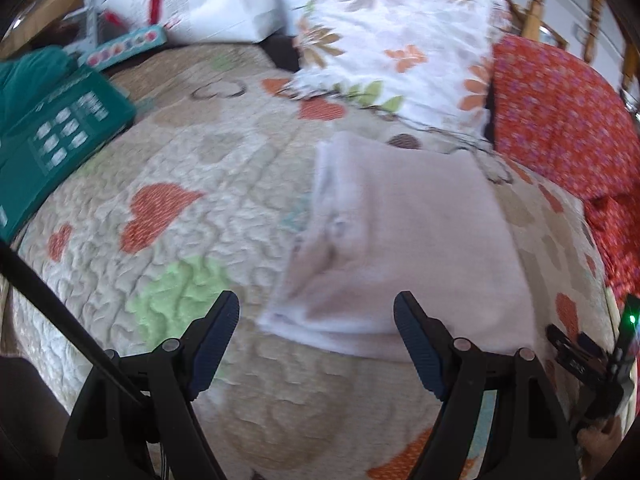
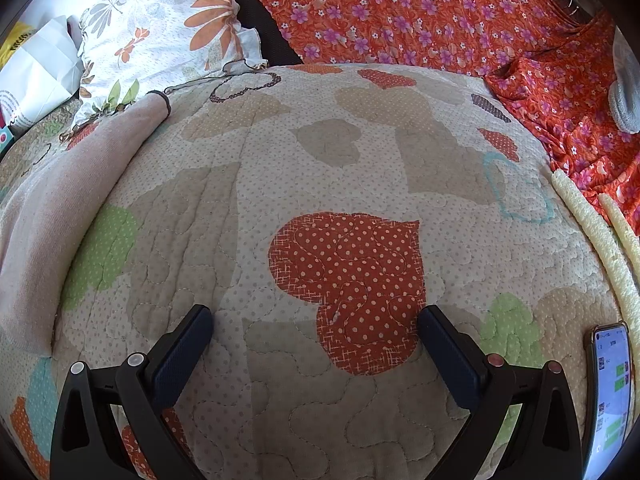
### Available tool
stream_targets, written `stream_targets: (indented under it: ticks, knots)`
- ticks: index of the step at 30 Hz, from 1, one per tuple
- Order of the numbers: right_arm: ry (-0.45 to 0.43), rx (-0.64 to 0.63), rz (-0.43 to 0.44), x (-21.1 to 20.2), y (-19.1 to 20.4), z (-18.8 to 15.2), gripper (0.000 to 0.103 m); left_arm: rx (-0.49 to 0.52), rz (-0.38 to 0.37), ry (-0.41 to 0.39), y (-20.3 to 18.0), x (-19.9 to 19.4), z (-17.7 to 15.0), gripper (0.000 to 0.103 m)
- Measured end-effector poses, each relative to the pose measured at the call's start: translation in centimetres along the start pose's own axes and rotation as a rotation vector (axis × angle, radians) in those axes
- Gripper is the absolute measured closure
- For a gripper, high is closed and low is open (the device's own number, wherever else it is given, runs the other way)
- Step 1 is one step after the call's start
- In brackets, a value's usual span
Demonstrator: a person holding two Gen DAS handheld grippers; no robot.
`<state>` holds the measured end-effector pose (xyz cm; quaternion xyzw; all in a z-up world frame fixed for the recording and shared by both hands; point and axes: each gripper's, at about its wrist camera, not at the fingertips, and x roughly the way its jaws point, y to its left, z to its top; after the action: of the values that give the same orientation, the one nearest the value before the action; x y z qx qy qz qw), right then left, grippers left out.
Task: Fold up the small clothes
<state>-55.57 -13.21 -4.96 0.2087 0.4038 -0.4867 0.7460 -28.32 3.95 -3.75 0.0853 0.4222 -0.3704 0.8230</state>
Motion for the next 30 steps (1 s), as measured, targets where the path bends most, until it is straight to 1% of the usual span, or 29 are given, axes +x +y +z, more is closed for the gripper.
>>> stream_targets:
  ticks: [2,5,8,11,16,22,26,30]
  knots:
    - [0.000,-0.001,-0.001,0.0,0.0,0.0,0.000,-0.039,-0.003,0.019,0.9,0.4,0.1,0.024]
    - [0.000,0.000,-0.001,0.0,0.0,0.0,0.000,-0.050,0.005,0.021,1.1,0.5,-0.1,0.024]
    - [0.000,-0.001,-0.002,0.0,0.0,0.0,0.000,-0.029,0.003,0.012,0.7,0.4,-0.3,0.024]
    - [0.000,0.000,-0.002,0.0,0.0,0.0,0.000,0.004,-0.004,-0.012,0.0,0.0,-0.6,0.024]
    - [0.000,-0.001,-0.002,0.0,0.0,0.0,0.000,0.063,0.016,-0.040,-1.4,-0.1,-1.1,0.024]
    - [0.000,-0.001,-0.002,0.0,0.0,0.0,0.000,0.067,0.032,-0.016,-1.5,0.8,-1.5,0.024]
    - [0.000,-0.001,-0.002,0.0,0.0,0.0,0.000,0.051,0.037,-0.014,-1.2,0.9,-1.5,0.024]
    - [0.000,-0.001,-0.002,0.0,0.0,0.0,0.000,0.060,0.040,-0.018,-1.2,0.9,-1.6,0.024]
